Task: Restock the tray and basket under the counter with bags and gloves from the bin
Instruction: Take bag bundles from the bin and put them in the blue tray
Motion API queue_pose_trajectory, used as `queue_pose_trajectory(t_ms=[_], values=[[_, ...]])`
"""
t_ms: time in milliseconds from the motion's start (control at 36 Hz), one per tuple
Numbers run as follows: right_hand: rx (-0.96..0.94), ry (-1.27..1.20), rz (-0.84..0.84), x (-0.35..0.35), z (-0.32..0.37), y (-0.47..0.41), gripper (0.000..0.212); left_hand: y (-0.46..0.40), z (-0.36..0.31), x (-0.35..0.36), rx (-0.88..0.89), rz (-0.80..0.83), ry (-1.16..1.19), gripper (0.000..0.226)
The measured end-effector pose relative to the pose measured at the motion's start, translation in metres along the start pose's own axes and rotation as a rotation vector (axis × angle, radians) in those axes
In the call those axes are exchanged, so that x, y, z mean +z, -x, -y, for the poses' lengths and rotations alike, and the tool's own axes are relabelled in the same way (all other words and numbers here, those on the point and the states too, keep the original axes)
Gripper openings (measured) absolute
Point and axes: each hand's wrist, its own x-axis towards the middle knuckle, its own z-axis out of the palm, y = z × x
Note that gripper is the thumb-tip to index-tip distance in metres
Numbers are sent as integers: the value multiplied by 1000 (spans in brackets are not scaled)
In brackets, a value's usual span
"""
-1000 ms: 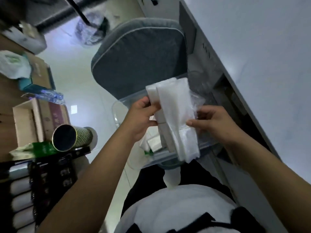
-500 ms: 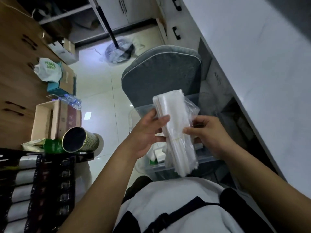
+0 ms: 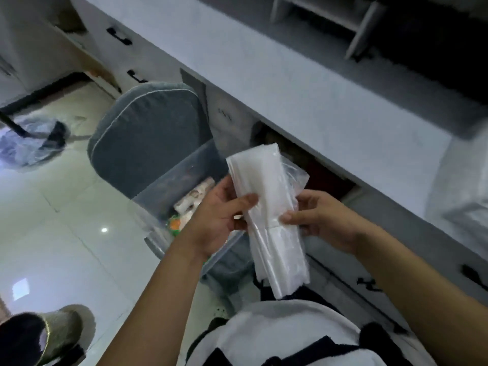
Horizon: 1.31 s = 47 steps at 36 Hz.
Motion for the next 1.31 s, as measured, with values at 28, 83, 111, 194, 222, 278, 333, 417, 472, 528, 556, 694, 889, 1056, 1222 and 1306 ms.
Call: queue_pose_trajectory(t_ms=[28,83,111,194,222,278,333,417,472,528,556,694,889,1056,1222,1306], values=[[-4,-22,-65,-1,-6,17,30,0,4,9,-21,44,-15,40],[-26,-73,-198,-5,-18,49,31,-3,11,32,-60,122,-63,42],[-37,-98,-261,-8,-24,66,31,-4,15,45,-79,162,-79,43],[-66,-166,-414,-19,-42,114,34,-4,27,86,-142,334,-143,45],[-77,-195,-449,-24,-47,129,36,-4,31,100,-165,409,-174,50],[-100,-263,-511,-36,-58,156,41,-1,39,124,-211,570,-226,65],[-117,-317,-561,-49,-68,180,48,3,49,144,-250,685,-252,80],[-153,-364,-606,-71,-83,211,53,8,67,178,-286,679,-270,90],[-163,-374,-628,-87,-92,230,52,10,79,206,-276,622,-321,90],[-161,-344,-662,-105,-100,251,42,10,92,236,-266,576,-378,90],[-158,-318,-674,-115,-103,261,36,9,100,251,-261,573,-395,88],[-145,-276,-690,-174,-123,328,26,8,145,335,-247,604,-443,81],[-185,-420,-719,-248,-156,407,38,-1,192,443,-293,779,-546,73],[-229,-549,-692,-295,-156,441,49,-12,206,504,-316,811,-595,72],[-303,-562,-835,-330,-140,447,54,-41,203,551,-283,835,-613,71],[-330,-573,-870,-349,-122,451,55,-62,197,578,-195,897,-677,67]])
